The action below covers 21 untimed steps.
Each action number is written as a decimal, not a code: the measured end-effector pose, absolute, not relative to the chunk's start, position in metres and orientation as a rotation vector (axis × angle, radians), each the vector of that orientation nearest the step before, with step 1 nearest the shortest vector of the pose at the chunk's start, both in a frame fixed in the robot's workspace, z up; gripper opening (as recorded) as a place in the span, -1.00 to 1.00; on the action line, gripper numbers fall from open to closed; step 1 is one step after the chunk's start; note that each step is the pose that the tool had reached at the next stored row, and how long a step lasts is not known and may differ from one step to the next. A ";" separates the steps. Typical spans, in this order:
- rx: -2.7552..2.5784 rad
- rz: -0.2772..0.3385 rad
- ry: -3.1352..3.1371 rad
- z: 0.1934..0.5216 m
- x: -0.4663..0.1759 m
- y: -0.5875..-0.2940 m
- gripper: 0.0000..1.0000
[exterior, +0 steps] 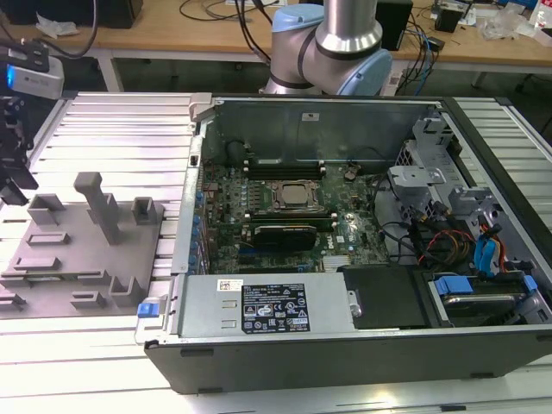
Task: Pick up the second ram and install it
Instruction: 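Pick up the second ram and move it above second insertion slot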
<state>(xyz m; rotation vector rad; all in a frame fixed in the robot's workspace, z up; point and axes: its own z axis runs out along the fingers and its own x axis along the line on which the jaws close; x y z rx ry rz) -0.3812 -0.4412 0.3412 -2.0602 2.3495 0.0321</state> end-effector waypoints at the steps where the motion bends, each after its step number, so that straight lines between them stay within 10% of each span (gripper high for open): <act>1: -2.060 0.032 2.350 0.340 -0.381 -0.441 -0.36; 21: -2.060 0.032 2.350 0.314 -0.386 -0.442 -0.36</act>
